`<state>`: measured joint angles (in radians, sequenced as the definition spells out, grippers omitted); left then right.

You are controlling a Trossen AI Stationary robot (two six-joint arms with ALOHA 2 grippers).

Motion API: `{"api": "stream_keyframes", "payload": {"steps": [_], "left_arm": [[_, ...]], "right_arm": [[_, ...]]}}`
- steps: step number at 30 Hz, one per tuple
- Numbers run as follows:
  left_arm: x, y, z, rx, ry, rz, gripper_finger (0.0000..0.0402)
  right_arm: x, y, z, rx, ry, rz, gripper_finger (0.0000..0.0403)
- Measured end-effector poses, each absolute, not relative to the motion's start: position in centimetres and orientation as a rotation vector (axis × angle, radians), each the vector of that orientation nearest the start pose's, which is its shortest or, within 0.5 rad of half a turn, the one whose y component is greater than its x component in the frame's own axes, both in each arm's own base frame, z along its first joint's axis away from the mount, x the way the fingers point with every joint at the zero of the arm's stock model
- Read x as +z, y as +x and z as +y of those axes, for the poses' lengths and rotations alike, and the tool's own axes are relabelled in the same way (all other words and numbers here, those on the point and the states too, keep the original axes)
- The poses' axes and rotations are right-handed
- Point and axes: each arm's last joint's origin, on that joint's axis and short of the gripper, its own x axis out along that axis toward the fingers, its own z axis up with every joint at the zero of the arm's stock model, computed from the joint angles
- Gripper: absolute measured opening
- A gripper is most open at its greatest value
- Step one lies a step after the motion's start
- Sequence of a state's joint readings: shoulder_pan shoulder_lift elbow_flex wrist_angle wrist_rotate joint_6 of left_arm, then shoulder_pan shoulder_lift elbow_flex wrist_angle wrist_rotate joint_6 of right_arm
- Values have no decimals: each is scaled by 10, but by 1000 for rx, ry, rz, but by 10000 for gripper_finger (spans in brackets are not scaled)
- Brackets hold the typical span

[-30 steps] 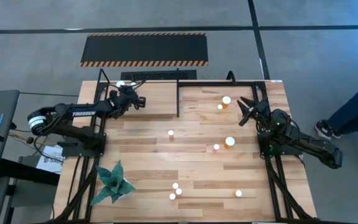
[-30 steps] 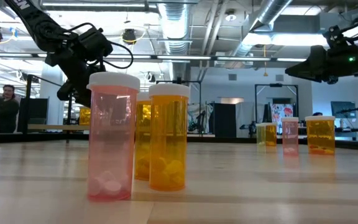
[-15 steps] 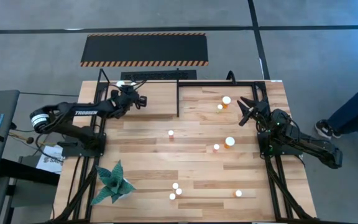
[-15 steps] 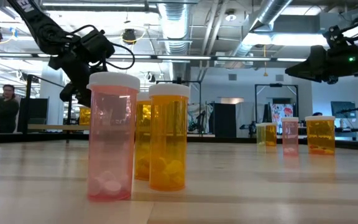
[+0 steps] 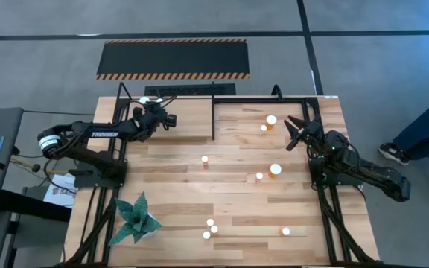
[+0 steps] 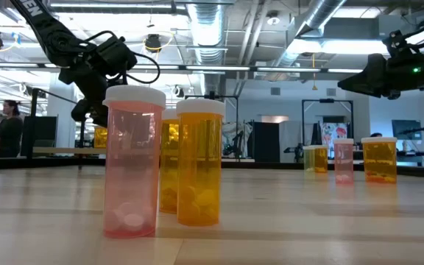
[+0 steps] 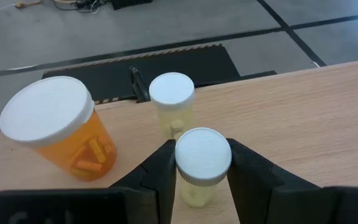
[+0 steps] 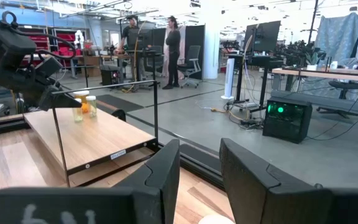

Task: Pick and place medicine bottles onto shelf by color
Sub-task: Put the bottom yellow pill bottle aligned with the other yellow pill bottle on the shelf

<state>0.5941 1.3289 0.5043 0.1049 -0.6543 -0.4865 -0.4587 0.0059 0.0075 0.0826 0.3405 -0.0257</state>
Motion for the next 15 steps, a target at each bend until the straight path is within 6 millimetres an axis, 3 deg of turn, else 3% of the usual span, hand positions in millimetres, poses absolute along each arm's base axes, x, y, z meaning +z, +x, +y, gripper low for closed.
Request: {"api": "stream_keyframes", "payload": {"steps": [15], "left_arm": [[159, 183, 144, 1352, -407, 485, 108]], "right_arm": [[174, 81, -51, -800, -29, -76, 138]]}}
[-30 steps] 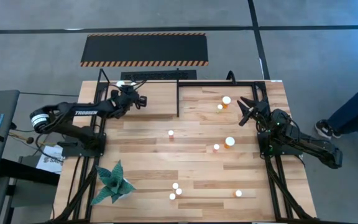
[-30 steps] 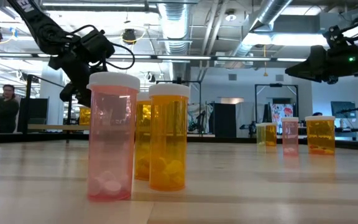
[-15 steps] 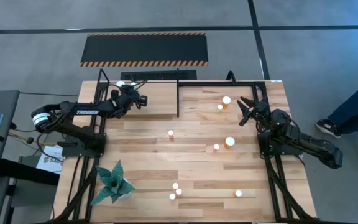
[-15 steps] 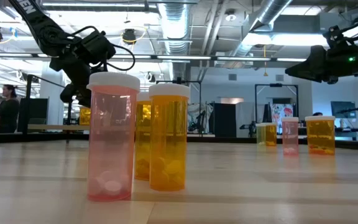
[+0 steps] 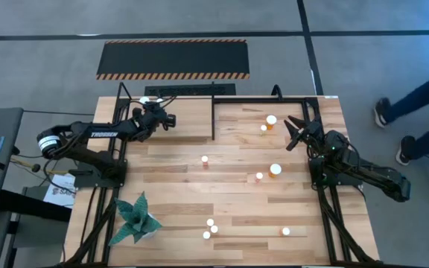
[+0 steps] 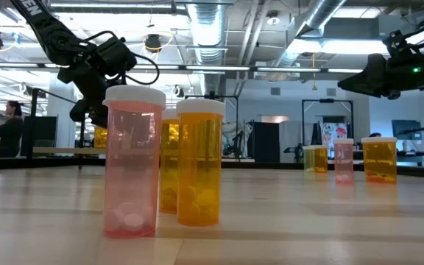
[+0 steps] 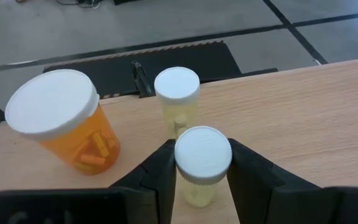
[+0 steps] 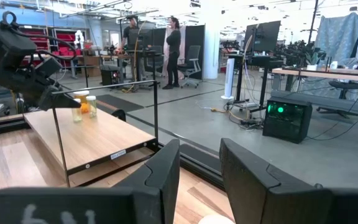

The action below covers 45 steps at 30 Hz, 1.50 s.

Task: Pick and place medicine bottles onto shelf by color
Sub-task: Put the bottom yellow pill bottle aligned with the other yellow pill bottle on the shelf, then put the top small orange pill bottle on the shelf

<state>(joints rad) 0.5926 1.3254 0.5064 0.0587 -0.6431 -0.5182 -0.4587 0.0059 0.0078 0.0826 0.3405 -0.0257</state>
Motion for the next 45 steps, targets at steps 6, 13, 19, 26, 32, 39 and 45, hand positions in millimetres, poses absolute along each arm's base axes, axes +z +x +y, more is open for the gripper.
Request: {"api": "stream_keyframes", "payload": {"steps": [6, 13, 19, 26, 32, 39, 45], "left_arm": [[152, 181, 141, 1320, -426, 556, 145], [161, 182, 141, 1308, -424, 494, 198], [175, 179, 139, 1297, -393, 440, 204], [195, 176, 130, 1250, -356, 364, 204], [216, 176, 112, 1157, -317, 283, 204], [230, 190, 81, 924, -222, 243, 204], [231, 206, 49, 711, -156, 244, 204]], "right_arm": [[174, 81, -51, -800, -29, -76, 137], [173, 81, -51, -800, -29, -76, 138], [173, 81, -51, -800, -29, -76, 138], [173, 81, -51, -800, -29, -76, 137], [174, 81, -51, -800, -29, -76, 139], [174, 81, -51, -800, -29, -76, 137], [174, 81, -51, -800, -29, -76, 139]]}}
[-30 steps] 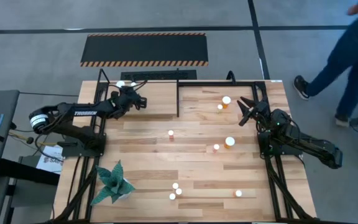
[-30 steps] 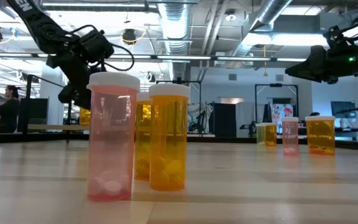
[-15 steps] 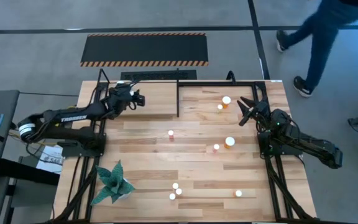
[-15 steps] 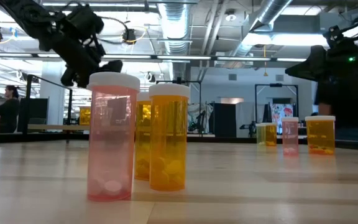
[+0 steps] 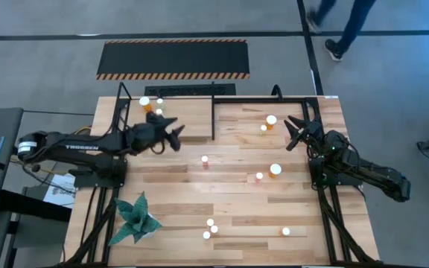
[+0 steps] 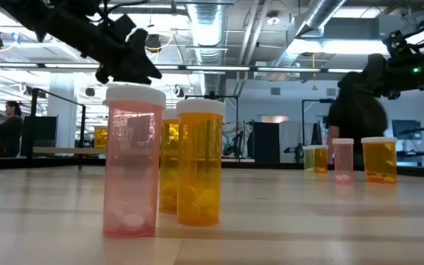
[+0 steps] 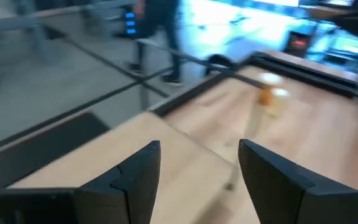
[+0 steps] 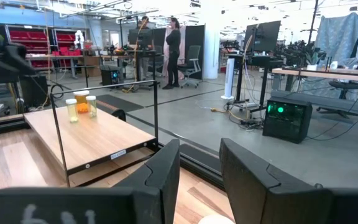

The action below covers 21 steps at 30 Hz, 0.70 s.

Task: Pick and place medicine bottles onto shelf by color
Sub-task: Put the top small orange pill bottle on the shelf

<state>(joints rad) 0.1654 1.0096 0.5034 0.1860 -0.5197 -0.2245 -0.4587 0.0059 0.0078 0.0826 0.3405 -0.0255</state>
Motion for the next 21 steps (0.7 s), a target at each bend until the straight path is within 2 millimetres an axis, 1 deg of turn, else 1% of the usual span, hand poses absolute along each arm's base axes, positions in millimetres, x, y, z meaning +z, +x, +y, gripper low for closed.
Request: {"api": "stream_keyframes", "payload": {"steps": [7, 13, 19, 21], "left_arm": [[221, 228, 9, 473, -117, 257, 204], [206, 250, -26, 278, -89, 252, 204], [194, 270, -60, 126, -86, 322, 204], [193, 277, -71, 92, -91, 330, 204]], "right_arm": [[174, 81, -51, -800, -29, -77, 137], [174, 81, -51, -800, -29, -76, 139], [174, 81, -51, -800, -29, -76, 139], [174, 81, -51, -800, -29, -77, 139]]}}
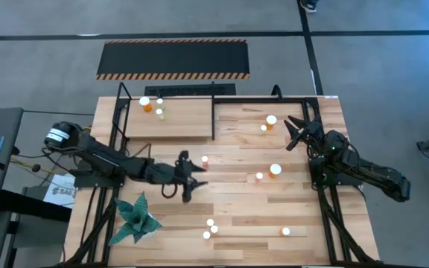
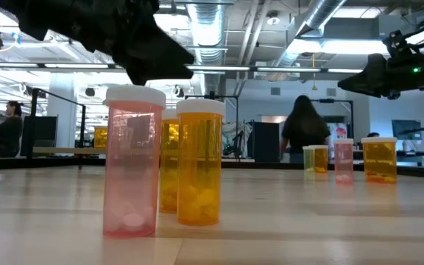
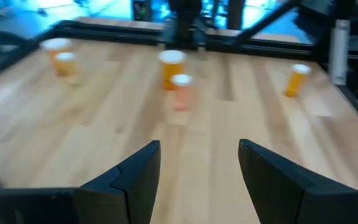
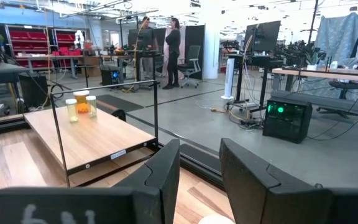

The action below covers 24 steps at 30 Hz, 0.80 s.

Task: Pick and place medicine bottles onto shelf by color
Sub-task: Put the top small orange pill bottle on the shelf

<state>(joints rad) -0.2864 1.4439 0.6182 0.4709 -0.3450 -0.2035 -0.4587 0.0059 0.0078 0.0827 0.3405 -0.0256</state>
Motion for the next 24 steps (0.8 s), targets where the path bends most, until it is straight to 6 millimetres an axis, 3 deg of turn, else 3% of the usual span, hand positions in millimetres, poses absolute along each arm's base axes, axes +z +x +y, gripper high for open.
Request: {"api": "stream_keyframes", "payload": {"steps": [12, 24], "left_arm": [[195, 308, -133, -60, -76, 433, 204], [200, 296, -174, -189, -53, 494, 204]], "right_arm": [[174, 81, -51, -800, -29, -77, 139], [174, 81, -51, -800, -29, -77, 139]]}}
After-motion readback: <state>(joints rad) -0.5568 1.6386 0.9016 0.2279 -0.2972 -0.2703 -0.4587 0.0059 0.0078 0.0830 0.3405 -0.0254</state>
